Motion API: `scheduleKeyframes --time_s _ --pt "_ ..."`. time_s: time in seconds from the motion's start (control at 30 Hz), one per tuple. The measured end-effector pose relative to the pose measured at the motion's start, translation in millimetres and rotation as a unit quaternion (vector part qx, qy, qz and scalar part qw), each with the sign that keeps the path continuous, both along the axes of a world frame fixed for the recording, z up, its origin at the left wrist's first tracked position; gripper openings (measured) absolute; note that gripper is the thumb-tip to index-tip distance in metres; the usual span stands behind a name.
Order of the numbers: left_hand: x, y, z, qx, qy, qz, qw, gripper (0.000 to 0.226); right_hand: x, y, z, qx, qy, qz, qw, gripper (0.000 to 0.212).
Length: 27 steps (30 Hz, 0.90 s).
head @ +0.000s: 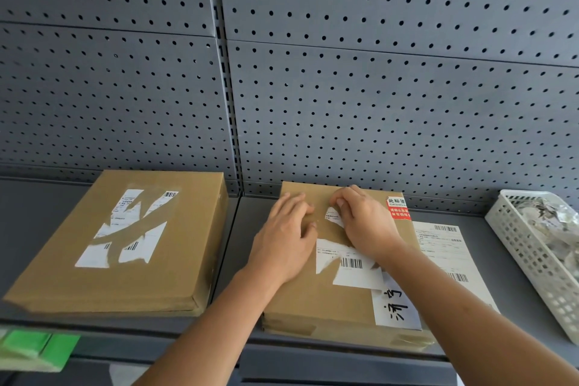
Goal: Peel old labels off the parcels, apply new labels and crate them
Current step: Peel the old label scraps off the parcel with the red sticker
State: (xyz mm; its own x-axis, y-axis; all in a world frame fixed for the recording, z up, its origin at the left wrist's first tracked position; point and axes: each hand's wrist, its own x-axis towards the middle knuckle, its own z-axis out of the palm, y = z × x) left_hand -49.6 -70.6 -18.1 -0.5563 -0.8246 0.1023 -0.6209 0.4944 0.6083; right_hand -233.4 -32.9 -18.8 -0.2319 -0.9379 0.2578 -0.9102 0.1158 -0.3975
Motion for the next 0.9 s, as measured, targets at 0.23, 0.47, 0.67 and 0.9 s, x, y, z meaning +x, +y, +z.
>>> scheduleKeyframes --time_s 0.23,0.47,0.67,0.9 --pt "0 1 1 0.001 -0.005 -0.002 1.0 0.034 2 2 2 0.004 0.021 0.004 1.0 0.02" --pt "1 0 0 0.004 -0.003 -0.002 1.0 0.034 -1 2 15 0.018 0.01 0.028 0.999 0.011" --pt "1 0 1 0.005 -0.008 -0.006 1.0 0.035 0 -2 24 0.059 0.076 0.049 0.994 0.016" --pt "0 1 0 0.002 -0.008 -0.004 1.0 0.035 1 -7 19 0.077 0.091 0.05 0.992 0.018"
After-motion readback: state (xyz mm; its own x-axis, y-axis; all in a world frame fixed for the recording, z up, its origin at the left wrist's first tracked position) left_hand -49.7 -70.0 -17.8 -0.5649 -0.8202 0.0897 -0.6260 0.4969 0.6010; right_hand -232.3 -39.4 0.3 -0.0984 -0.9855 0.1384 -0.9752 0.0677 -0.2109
